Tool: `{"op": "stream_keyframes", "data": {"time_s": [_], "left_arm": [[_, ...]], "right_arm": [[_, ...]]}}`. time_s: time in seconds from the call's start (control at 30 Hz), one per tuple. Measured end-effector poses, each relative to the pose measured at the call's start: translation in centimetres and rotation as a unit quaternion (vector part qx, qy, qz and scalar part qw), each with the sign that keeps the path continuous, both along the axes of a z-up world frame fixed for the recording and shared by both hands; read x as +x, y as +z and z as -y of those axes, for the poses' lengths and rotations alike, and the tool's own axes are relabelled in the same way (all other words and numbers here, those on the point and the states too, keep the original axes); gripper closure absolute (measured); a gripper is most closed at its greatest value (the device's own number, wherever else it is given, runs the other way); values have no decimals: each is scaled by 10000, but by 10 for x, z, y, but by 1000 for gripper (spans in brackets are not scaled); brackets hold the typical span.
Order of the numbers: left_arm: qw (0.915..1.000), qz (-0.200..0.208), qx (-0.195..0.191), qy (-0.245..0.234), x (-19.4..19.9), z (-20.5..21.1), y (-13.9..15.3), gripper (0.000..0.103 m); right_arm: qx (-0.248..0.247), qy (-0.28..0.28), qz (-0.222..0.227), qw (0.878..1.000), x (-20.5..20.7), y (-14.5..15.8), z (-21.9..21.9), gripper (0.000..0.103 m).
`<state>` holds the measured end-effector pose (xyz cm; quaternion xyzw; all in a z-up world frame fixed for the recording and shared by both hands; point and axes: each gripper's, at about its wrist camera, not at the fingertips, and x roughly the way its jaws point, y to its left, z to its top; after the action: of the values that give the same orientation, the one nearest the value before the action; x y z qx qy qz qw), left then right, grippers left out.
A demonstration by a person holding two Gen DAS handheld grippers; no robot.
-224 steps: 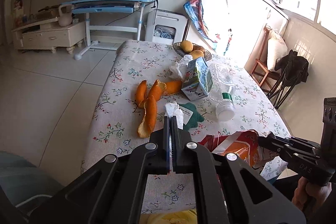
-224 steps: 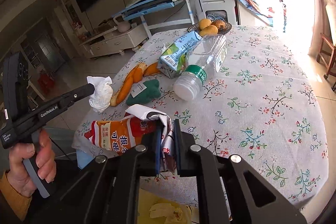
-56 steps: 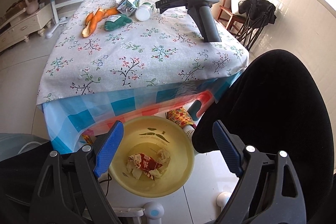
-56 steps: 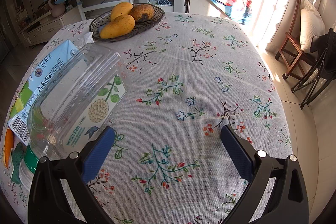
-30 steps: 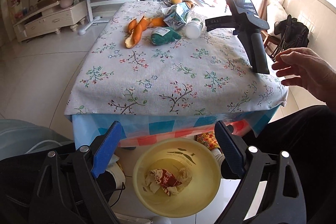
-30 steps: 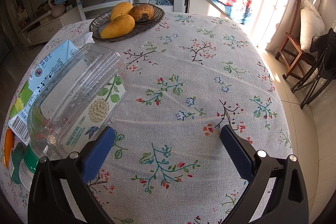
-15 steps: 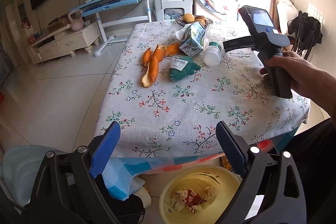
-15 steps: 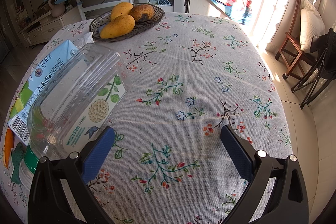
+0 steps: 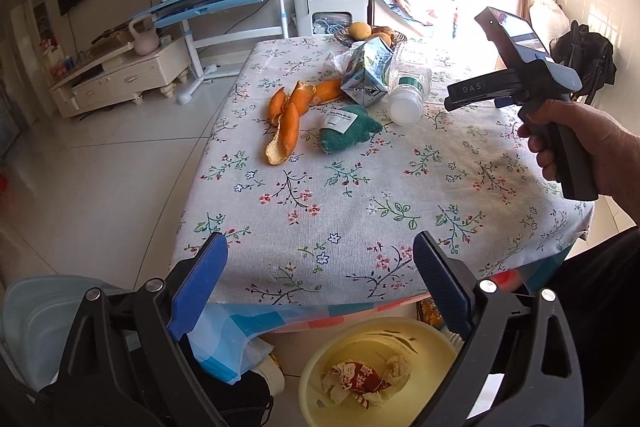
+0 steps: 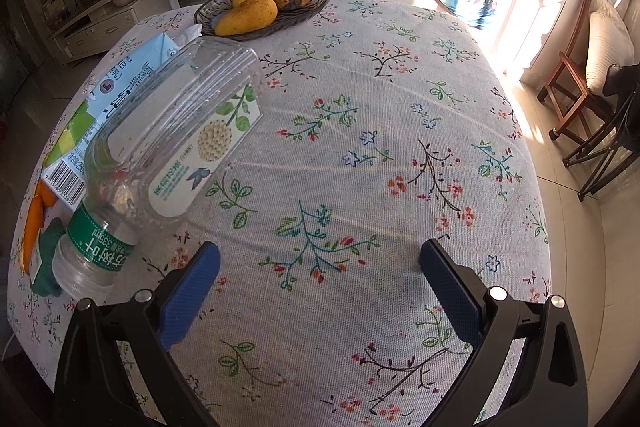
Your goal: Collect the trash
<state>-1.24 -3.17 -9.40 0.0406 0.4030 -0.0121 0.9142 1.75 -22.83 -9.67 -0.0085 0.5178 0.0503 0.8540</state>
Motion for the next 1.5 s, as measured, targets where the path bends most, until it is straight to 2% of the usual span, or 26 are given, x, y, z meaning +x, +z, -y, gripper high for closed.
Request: {"op": "stream_keyframes", "data": {"time_s": [0.07, 0.23, 0.43, 0.63, 0.83, 0.93, 1.0, 1.17, 1.23, 1.27, 1.3, 1.33, 1.4, 1.5], "left_arm": [[10000, 9, -18, 23, -1, -1, 0, 12], [9999, 3, -104, 100, -2, -8, 2, 12], [9971, 6, -611, 447, 15, -41, 13, 12], [9932, 113, -818, 814, 50, -69, 21, 12], [9953, 69, -695, 665, 100, -64, 17, 14], [9965, -143, -616, 543, 126, -58, 5, 22], [9966, -343, -558, 500, 141, -54, -7, 32], [9964, -577, -398, 478, 165, -46, -29, 35], [9965, -606, -375, 427, 172, -44, -33, 40], [9964, -653, -377, 381, 175, -43, -35, 52], [9958, -744, -413, 329, 179, -42, -38, 72], [9945, -868, -513, 272, 181, -43, -42, 82], [9939, -901, -582, 263, 181, -46, -43, 86], [9934, -819, -768, 255, 175, -55, -34, 88]], "right_arm": [[263, -91, 103, 9996, -9, 10, 4, 7], [421, -56, 833, 9956, -45, 50, 5, 7], [568, 421, 1390, 9878, -109, 73, -17, 7], [357, 1017, 1563, 9818, -128, 70, -49, 7], [502, 1186, 1502, 9802, -122, 63, -62, 7], [541, 1209, 1477, 9801, -123, 59, -66, 7], [597, 1279, 1446, 9794, -125, 57, -69, 7], [583, 1471, 1349, 9781, -126, 52, -81, 7], [625, 1589, 1297, 9767, -126, 49, -87, 7], [657, 1659, 1262, 9758, -127, 47, -91, 7], [685, 1724, 1231, 9749, -128, 46, -94, 7], [698, 1777, 1203, 9742, -129, 44, -98, 7], [750, 1885, 1149, 9724, -129, 42, -106, 7], [899, 1988, 1091, 9698, -126, 42, -114, 8]]}}
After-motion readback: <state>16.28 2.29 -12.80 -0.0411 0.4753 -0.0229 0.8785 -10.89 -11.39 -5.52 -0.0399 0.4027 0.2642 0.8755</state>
